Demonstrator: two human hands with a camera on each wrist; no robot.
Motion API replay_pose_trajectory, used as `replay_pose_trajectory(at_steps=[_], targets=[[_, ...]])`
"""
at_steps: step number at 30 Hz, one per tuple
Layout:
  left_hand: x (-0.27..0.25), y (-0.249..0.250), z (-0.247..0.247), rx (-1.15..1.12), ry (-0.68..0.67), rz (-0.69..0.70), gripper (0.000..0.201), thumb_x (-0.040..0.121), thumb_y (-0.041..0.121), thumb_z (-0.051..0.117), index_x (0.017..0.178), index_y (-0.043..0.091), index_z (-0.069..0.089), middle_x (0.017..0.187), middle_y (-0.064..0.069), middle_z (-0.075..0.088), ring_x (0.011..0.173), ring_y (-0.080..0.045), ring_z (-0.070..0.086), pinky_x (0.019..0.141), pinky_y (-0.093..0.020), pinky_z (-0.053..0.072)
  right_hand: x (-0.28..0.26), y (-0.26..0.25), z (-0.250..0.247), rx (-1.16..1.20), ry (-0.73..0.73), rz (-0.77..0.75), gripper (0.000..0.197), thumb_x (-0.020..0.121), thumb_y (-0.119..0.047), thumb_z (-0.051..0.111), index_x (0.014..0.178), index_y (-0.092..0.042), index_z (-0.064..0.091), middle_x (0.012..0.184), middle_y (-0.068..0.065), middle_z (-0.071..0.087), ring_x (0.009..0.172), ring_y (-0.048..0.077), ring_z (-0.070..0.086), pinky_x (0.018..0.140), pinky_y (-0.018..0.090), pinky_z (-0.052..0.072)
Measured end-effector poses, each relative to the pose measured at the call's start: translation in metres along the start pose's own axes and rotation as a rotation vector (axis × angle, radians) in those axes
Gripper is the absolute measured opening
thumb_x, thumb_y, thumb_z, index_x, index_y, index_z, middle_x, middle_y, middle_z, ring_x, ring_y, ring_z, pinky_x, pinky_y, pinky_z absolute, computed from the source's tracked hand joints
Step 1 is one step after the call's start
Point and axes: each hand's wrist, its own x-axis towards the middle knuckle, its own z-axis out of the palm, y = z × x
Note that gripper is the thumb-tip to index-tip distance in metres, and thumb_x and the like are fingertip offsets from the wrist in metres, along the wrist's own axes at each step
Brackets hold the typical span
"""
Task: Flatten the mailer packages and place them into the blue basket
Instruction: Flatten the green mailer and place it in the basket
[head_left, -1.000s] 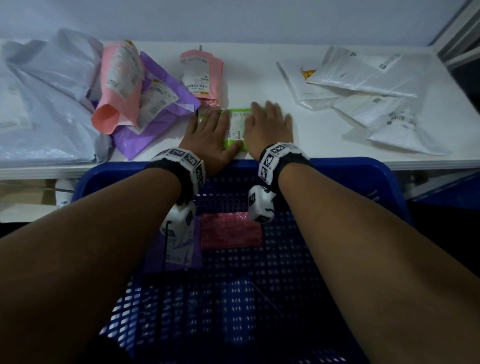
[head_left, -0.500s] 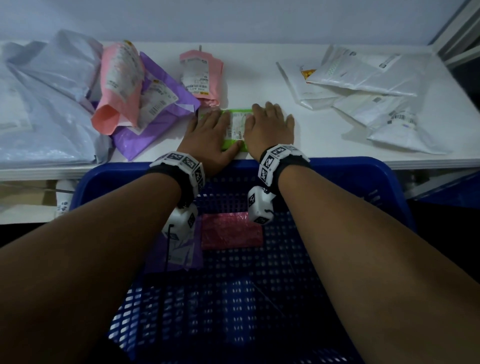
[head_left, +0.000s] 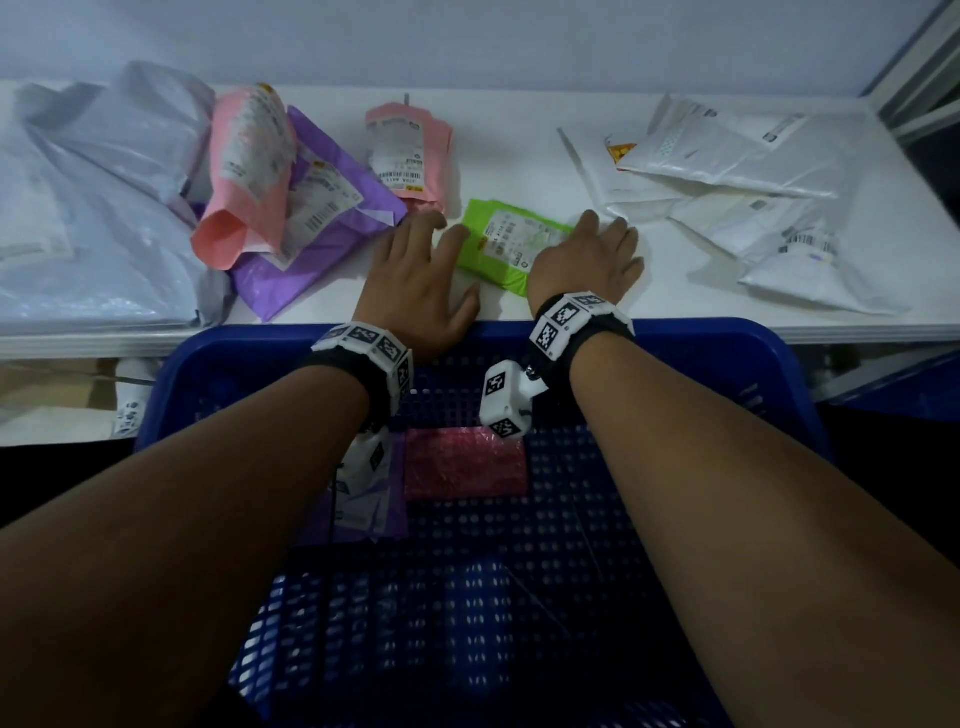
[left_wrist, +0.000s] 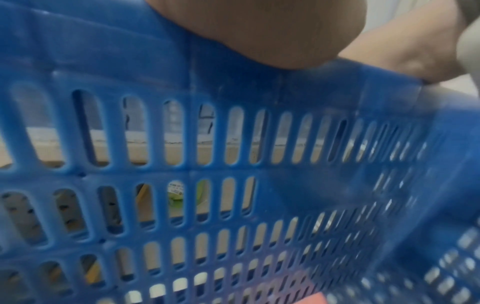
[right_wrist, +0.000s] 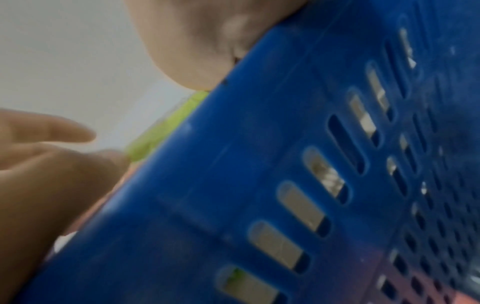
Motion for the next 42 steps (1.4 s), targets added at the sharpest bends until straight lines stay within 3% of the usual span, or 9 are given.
replay_pose_trajectory(at_steps=[3,6,13,18,24,29,32,37,42], targets=[[0.0,0.002,-0.002,0.03,-0.018,0.051,0.039,0.089,0.038,0.046,0.11,0.007,0.054,0.105,-0.016,0.053,0.096,-0.034,0.052,0.084,-0.045,0.043,-0.001,0.001,0.0,0.002,0.02,-0.104,0.04,0.09,-0.015,0.045,0.13,-0.016,0.052,0.142,0.009,0.048,0.138,0.028,0.035,0.117,0.047,0.022],[0.0,0.005,-0.003,0.022,-0.093,0.05,0.035,0.089,0.036,0.041,0.104,0.007,0.054,0.096,-0.015,0.055,0.087,-0.034,0.052,0.077,-0.043,0.04,-0.002,0.0,-0.001,-0.001,0.023,-0.121,0.033,0.091,-0.016,0.044,0.122,-0.015,0.056,0.133,0.007,0.054,0.13,0.027,0.042,0.111,0.045,0.028],[0.001,0.003,-0.004,0.018,-0.11,0.039,0.052,0.088,0.039,0.041,0.129,0.01,0.056,0.122,-0.015,0.055,0.107,-0.034,0.052,0.089,-0.044,0.042,-0.005,-0.001,0.0,-0.009,0.062,-0.102,0.035,0.092,-0.026,0.043,0.123,-0.014,0.054,0.134,0.009,0.052,0.129,0.028,0.042,0.11,0.043,0.028],[0.001,0.004,-0.004,0.005,-0.131,0.052,0.056,0.088,0.041,0.036,0.124,0.009,0.063,0.117,-0.012,0.066,0.105,-0.033,0.06,0.097,-0.046,0.04,-0.01,-0.003,0.001,0.034,0.13,-0.084,0.038,0.095,-0.035,0.037,0.118,-0.013,0.058,0.127,0.009,0.057,0.122,0.028,0.046,0.103,0.044,0.031],[0.002,0.003,-0.001,0.087,-0.155,0.0,0.063,0.089,0.048,0.031,0.131,0.01,0.058,0.133,-0.007,0.061,0.123,-0.029,0.054,0.112,-0.057,0.027,-0.01,-0.003,-0.002,0.047,0.152,-0.063,0.041,0.093,-0.039,0.037,0.118,-0.013,0.057,0.126,0.01,0.057,0.121,0.028,0.046,0.103,0.045,0.03],[0.006,0.003,-0.001,0.059,-0.179,-0.059,0.071,0.084,0.055,0.029,0.13,0.007,0.053,0.136,-0.011,0.052,0.131,-0.03,0.041,0.102,-0.046,0.035,-0.011,-0.003,-0.003,0.065,0.146,-0.06,0.043,0.092,-0.04,0.039,0.121,-0.012,0.056,0.127,0.01,0.056,0.121,0.029,0.046,0.103,0.044,0.03],[0.004,0.003,-0.001,0.025,-0.121,-0.059,0.066,0.085,0.05,0.039,0.137,0.01,0.048,0.142,-0.016,0.045,0.135,-0.033,0.037,0.104,-0.047,0.034,-0.011,-0.002,-0.004,0.099,0.129,-0.064,0.045,0.088,-0.039,0.047,0.125,-0.014,0.055,0.13,0.009,0.054,0.123,0.028,0.044,0.104,0.043,0.03],[0.003,0.003,-0.002,0.027,-0.089,0.003,0.061,0.086,0.043,0.042,0.138,0.011,0.047,0.138,-0.019,0.046,0.13,-0.037,0.042,0.105,-0.048,0.038,-0.01,0.003,-0.007,0.197,0.137,-0.049,0.045,0.084,-0.04,0.056,0.122,-0.015,0.058,0.126,0.007,0.056,0.121,0.028,0.045,0.101,0.041,0.032],[0.003,0.003,-0.003,0.014,-0.175,0.027,0.059,0.085,0.045,0.037,0.133,0.011,0.051,0.126,-0.014,0.054,0.117,-0.034,0.049,0.095,-0.044,0.04,-0.007,0.004,-0.006,0.212,0.114,-0.024,0.037,0.088,-0.041,0.053,0.113,-0.015,0.062,0.114,0.003,0.066,0.111,0.026,0.054,0.096,0.041,0.034]])
